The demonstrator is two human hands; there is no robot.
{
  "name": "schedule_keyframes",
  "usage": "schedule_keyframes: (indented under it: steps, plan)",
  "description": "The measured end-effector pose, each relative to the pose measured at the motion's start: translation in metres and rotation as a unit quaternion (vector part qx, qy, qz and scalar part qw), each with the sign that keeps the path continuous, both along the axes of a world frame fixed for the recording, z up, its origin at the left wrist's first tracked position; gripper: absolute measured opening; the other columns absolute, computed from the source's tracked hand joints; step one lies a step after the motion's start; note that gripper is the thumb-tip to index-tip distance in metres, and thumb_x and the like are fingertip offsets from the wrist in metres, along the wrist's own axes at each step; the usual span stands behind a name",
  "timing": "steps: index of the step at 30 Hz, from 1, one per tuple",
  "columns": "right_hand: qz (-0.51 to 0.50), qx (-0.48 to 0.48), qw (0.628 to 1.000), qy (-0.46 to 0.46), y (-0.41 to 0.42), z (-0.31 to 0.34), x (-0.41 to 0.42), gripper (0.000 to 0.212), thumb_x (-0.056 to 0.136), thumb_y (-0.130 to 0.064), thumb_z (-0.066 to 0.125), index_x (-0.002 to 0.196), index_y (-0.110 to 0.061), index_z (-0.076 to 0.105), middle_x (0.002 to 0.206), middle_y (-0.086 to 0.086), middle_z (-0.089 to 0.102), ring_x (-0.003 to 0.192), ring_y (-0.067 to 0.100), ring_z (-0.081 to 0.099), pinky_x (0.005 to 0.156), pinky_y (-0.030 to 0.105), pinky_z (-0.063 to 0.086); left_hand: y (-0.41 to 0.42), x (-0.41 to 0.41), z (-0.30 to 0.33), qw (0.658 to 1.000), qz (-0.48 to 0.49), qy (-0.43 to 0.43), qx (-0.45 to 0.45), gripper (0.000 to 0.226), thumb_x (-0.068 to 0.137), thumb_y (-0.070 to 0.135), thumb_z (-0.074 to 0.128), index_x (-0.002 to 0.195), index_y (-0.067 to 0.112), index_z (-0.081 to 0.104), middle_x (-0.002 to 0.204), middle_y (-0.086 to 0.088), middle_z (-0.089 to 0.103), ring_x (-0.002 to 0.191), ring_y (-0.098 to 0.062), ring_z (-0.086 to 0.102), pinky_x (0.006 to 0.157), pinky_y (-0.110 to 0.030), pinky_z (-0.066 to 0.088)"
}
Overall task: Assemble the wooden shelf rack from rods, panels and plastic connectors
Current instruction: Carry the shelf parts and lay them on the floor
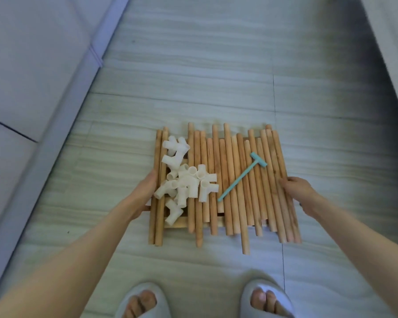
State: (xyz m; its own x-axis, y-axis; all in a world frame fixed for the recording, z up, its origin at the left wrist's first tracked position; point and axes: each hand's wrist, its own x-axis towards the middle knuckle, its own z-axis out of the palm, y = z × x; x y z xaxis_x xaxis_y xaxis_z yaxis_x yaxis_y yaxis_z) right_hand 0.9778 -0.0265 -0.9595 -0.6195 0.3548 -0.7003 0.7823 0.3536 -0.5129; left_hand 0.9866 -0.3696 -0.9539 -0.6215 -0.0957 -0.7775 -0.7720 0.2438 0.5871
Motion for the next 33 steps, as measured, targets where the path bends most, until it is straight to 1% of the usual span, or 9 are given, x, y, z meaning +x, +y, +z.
schedule_keyframes:
  steps: [2, 5, 8, 12, 15, 21, 25, 27, 33]
  plan:
    - [0.089, 0.119, 0.988, 0.029, -0.014, 0.008, 0.007, 0.044, 0.094, -0.028, 0.045, 0.133, -0.006, 0.044, 0.131, 0.017, 0.047, 0.117, 0.033, 0.046, 0.099, 0.040, 0.039, 0.001, 0.010, 0.008, 0.998, -0.026, 0.015, -0.046, 0.050, 0.100, 0.050, 0.016, 0.133, 0.026, 0.044, 0.134, -0.001, 0.049, 0.114, -0.017, 0.046, 0.090, -0.039, 0.039]
    - [0.215, 0.230, 0.946, 0.083, -0.039, 0.019, 0.020, 0.049, 0.093, -0.032, 0.045, 0.138, -0.012, 0.037, 0.139, 0.015, 0.038, 0.126, 0.035, 0.037, 0.103, 0.047, 0.036, 0.002, 0.027, 0.021, 0.986, -0.068, 0.103, -0.111, 0.048, 0.101, 0.034, 0.033, 0.146, 0.018, 0.027, 0.150, -0.006, 0.032, 0.130, -0.019, 0.036, 0.102, -0.036, 0.033]
    - [0.282, 0.225, 0.921, 0.147, -0.064, 0.029, 0.037, 0.059, 0.093, -0.035, 0.048, 0.146, -0.019, 0.026, 0.148, 0.010, 0.029, 0.134, 0.029, 0.030, 0.108, 0.048, 0.031, 0.006, 0.043, 0.033, 0.968, -0.109, 0.174, -0.145, 0.060, 0.095, 0.024, 0.051, 0.147, 0.017, 0.023, 0.150, -0.011, 0.027, 0.137, -0.027, 0.030, 0.108, -0.039, 0.030]
    - [0.377, 0.170, 0.889, 0.194, -0.086, 0.037, 0.051, 0.065, 0.090, -0.034, 0.057, 0.145, -0.018, 0.027, 0.148, 0.007, 0.029, 0.136, 0.023, 0.030, 0.106, 0.036, 0.033, 0.014, 0.058, 0.040, 0.940, -0.199, 0.220, -0.170, 0.074, 0.086, 0.023, 0.064, 0.147, 0.021, 0.021, 0.149, -0.010, 0.022, 0.138, -0.025, 0.024, 0.107, -0.033, 0.025]
    - [0.431, 0.142, 0.868, 0.201, -0.100, 0.040, 0.044, 0.071, 0.087, -0.035, 0.061, 0.146, -0.021, 0.024, 0.148, 0.006, 0.026, 0.137, 0.024, 0.026, 0.107, 0.037, 0.033, 0.017, 0.055, 0.035, 0.920, -0.235, 0.222, -0.221, 0.085, 0.080, 0.034, 0.070, 0.147, 0.026, 0.018, 0.151, -0.004, 0.015, 0.138, -0.026, 0.020, 0.108, -0.039, 0.027]
    - [0.488, 0.141, 0.840, 0.191, -0.126, 0.018, 0.010, 0.091, 0.078, -0.043, 0.070, 0.148, -0.026, 0.014, 0.153, 0.005, 0.017, 0.140, 0.026, 0.017, 0.110, 0.044, 0.027, 0.032, 0.038, 0.006, 0.920, -0.245, 0.209, -0.225, 0.093, 0.076, 0.037, 0.073, 0.147, 0.029, 0.014, 0.152, 0.001, 0.008, 0.136, -0.023, 0.009, 0.107, -0.043, 0.027]
    - [0.531, 0.138, 0.814, 0.192, -0.141, -0.001, -0.004, 0.103, 0.072, -0.045, 0.074, 0.149, -0.030, 0.007, 0.153, 0.006, 0.013, 0.138, 0.029, 0.017, 0.106, 0.045, 0.032, 0.033, 0.024, -0.006, 0.860, -0.341, 0.216, -0.312, 0.096, 0.072, 0.047, 0.074, 0.147, 0.030, 0.015, 0.153, 0.002, 0.010, 0.134, -0.026, 0.014, 0.100, -0.047, 0.035]
    - [0.536, 0.130, 0.810, 0.200, -0.147, -0.008, -0.008, 0.103, 0.070, -0.047, 0.074, 0.148, -0.029, 0.009, 0.151, 0.006, 0.016, 0.134, 0.031, 0.019, 0.105, 0.043, 0.032, 0.035, 0.018, -0.007, 0.840, -0.371, 0.209, -0.337, 0.098, 0.070, 0.047, 0.075, 0.146, 0.031, 0.015, 0.152, 0.001, 0.013, 0.133, -0.028, 0.016, 0.098, -0.047, 0.038]
    - [0.510, 0.114, 0.822, 0.226, -0.149, -0.017, -0.012, 0.090, 0.071, -0.048, 0.072, 0.143, -0.027, 0.022, 0.143, 0.005, 0.025, 0.126, 0.029, 0.023, 0.095, 0.039, 0.036, 0.034, 0.016, -0.010, 0.826, -0.372, 0.222, -0.361, 0.086, 0.076, 0.036, 0.071, 0.144, 0.033, 0.018, 0.149, -0.001, 0.019, 0.130, -0.027, 0.022, 0.085, -0.039, 0.048]
